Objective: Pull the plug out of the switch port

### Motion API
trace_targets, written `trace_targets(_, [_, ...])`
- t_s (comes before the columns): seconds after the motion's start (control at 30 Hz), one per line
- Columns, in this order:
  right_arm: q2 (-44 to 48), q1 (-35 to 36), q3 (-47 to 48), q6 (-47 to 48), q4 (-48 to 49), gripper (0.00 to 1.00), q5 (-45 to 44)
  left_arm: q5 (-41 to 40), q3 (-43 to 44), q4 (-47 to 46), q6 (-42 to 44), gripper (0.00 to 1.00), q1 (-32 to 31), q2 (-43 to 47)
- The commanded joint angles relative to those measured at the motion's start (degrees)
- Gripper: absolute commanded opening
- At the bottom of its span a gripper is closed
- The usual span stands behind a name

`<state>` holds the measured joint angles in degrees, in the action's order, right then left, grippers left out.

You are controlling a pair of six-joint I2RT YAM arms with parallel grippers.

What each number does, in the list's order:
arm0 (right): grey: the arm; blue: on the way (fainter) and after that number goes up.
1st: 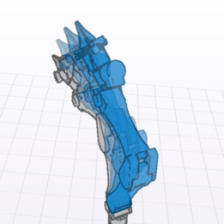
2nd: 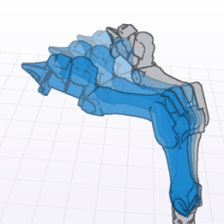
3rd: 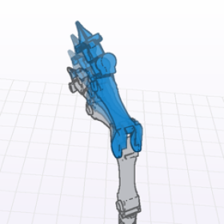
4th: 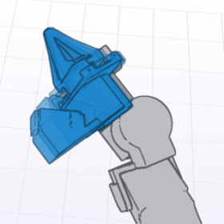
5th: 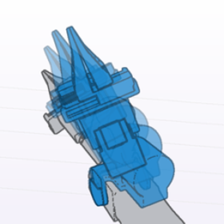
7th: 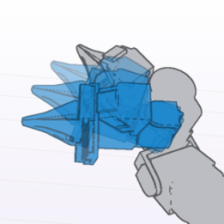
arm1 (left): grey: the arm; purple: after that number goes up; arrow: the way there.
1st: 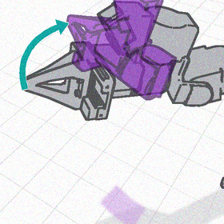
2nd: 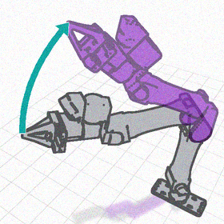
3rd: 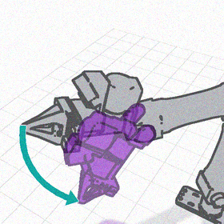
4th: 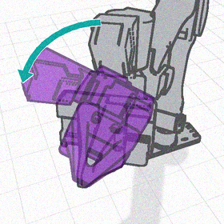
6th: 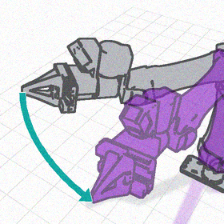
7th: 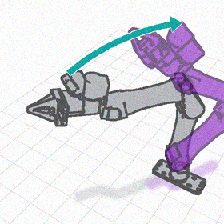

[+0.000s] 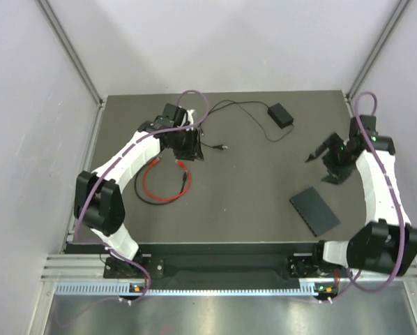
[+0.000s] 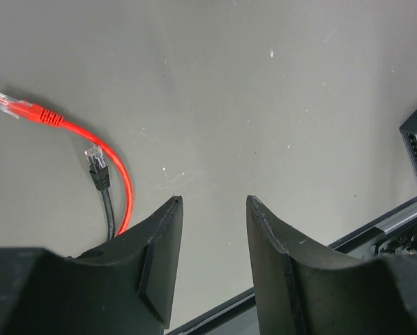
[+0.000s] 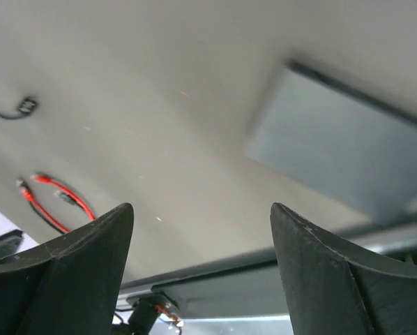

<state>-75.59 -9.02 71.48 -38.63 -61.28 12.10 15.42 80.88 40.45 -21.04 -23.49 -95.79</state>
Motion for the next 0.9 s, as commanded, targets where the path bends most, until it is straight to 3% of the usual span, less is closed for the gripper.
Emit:
trace_targets(0.0, [7.55,-4.16,-5.46,-1.8,-5.95,0.79,-1.63,0.75,2.61,-0.81,0.82,0.47,0.28,-0.45])
trace_targets(0.2, [18.89,-16.28,-18.82,-0.66,-7.19,0.99,-2.61,1.8,0.77,-1.16,1.44,0.47,0.37,-0.1])
trace_targets(0.27, [21.35,-22.15,-22.43,0.66,-6.75,1.0,-2.34,3.12,-1.41,-2.29,0.74,0.47,0.37,0.51])
trace_targets(0.37, [22.24,-25.25,-24.72,0.93,-5.26,1.0,-4.8,4.53,-5.01,-3.44,0.47,0.47,0.63,1.92])
trace_targets(0.57, [20.84,-25.53,-28.06,-2.76,-3.24,1.0,-10.42,7.51,-9.07,-5.64,-0.05,0.47,3.71,4.56])
trace_targets(0.8, [16.36,-25.53,-31.75,-1.36,3.69,1.0,-10.34,7.87,-4.95,-4.24,0.73,0.47,4.76,1.57])
trace_targets(0.87, [15.65,-25.26,-32.02,-0.04,5.89,0.95,-9.46,8.05,-3.37,-3.27,0.91,0.46,5.03,0.34])
